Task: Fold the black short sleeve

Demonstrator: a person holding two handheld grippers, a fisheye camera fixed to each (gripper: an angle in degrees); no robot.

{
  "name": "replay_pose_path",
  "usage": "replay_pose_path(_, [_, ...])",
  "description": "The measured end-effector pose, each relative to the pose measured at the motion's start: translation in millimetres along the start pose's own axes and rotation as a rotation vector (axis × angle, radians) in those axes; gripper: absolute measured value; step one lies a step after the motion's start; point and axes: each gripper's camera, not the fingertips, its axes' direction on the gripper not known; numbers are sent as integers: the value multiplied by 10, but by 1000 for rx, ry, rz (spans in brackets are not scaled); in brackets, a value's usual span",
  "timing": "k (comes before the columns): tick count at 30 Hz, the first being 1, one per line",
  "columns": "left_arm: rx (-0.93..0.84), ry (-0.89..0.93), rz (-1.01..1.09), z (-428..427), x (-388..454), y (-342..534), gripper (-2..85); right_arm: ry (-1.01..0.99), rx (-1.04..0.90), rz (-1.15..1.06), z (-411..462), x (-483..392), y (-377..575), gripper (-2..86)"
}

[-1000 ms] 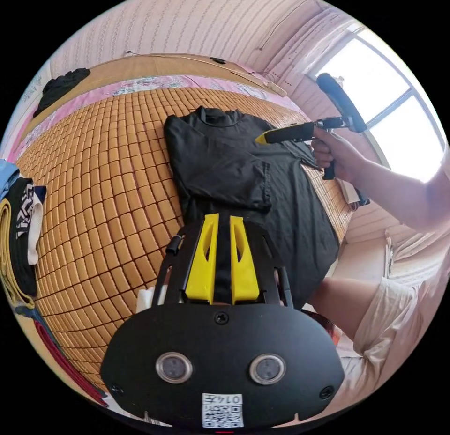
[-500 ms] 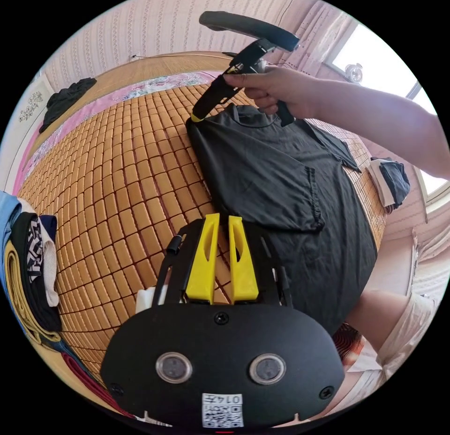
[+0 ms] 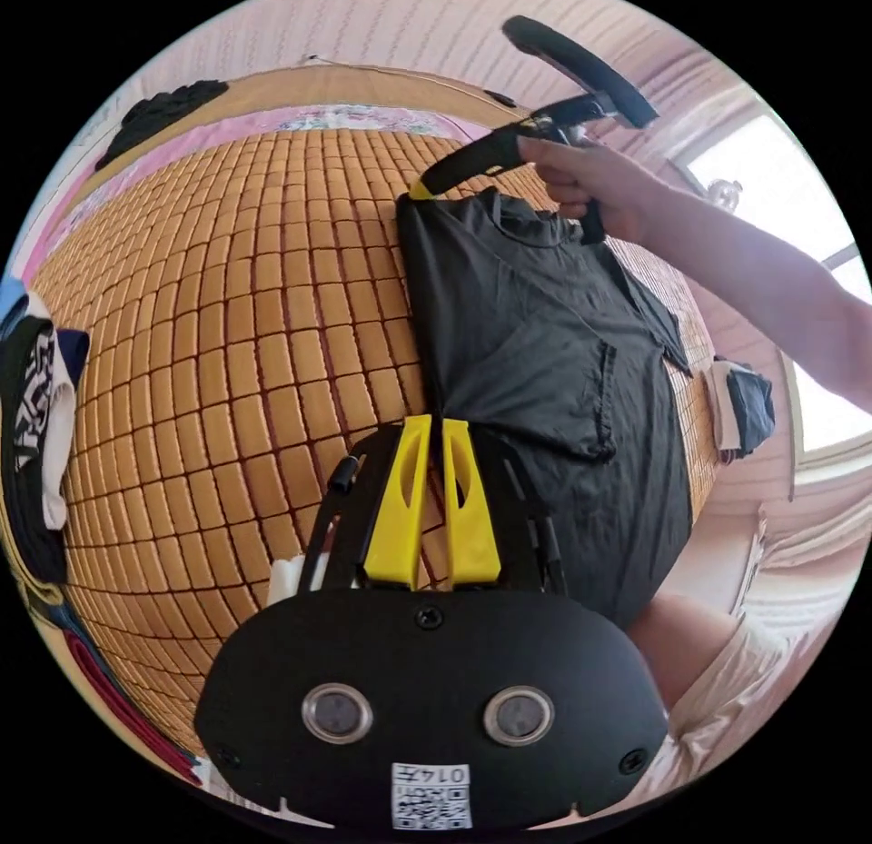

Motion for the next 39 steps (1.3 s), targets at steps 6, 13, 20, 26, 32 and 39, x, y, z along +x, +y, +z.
replay_pose_path(6, [16, 2, -126, -86, -121, 93, 58, -63, 145, 166, -491, 427, 824, 132])
replay_pose_path(13, [-21, 57, 95, -18, 595, -359, 52, 122, 282, 631, -939, 508, 3340, 90])
replay_pose_path(20, [30, 201, 403, 508, 2043, -1365, 51, 200, 212, 1131, -967, 749, 5462, 95])
replay_pose_path(26, [-30, 271, 624, 1367, 3556, -2360, 52, 182, 324, 1213, -964, 996, 6199, 92])
replay_pose_path(32, [-167, 376, 752, 2186, 4976, -3058, 51, 113, 381, 1195, -830, 1266, 6499, 52])
replay_pose_path(39, [-278, 213, 689, 3277, 5870, -3504, 100, 50, 390, 1208, -655, 1393, 6830, 38])
